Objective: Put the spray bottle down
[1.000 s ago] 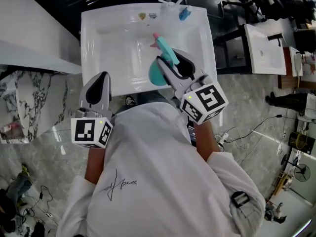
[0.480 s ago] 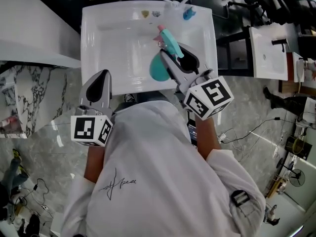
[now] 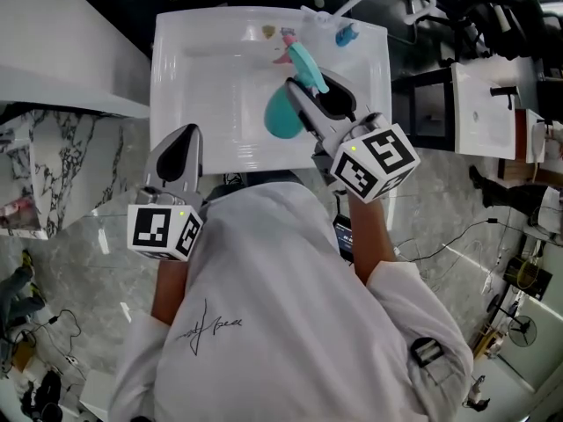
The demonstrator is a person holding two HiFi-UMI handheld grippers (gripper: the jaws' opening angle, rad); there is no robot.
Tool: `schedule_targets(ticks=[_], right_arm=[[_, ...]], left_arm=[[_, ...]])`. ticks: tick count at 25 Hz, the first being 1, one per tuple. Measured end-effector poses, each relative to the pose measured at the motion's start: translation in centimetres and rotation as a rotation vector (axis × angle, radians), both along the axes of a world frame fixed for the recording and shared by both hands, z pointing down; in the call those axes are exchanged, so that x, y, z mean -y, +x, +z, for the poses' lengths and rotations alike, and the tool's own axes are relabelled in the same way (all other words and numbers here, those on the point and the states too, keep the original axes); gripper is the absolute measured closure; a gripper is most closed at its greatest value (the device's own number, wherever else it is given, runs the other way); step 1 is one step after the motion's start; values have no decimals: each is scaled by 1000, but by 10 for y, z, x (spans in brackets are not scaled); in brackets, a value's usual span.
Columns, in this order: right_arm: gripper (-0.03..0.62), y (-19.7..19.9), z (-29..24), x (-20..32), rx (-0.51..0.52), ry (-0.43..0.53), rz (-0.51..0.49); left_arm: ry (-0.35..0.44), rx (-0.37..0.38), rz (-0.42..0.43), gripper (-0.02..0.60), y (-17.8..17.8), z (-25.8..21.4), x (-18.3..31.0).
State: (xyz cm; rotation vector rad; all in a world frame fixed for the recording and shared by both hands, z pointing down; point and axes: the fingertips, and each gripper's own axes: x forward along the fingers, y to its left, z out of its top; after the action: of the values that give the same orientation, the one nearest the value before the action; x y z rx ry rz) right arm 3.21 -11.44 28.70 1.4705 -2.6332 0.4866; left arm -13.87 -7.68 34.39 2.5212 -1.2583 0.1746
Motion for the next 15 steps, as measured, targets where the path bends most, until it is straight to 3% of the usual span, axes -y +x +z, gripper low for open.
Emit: schedule_targets(ticks=[15], right_arm=[[459,6,12,34,5,-29,-10]], left_arm=[[-30,23,-15,528,4,5,10]])
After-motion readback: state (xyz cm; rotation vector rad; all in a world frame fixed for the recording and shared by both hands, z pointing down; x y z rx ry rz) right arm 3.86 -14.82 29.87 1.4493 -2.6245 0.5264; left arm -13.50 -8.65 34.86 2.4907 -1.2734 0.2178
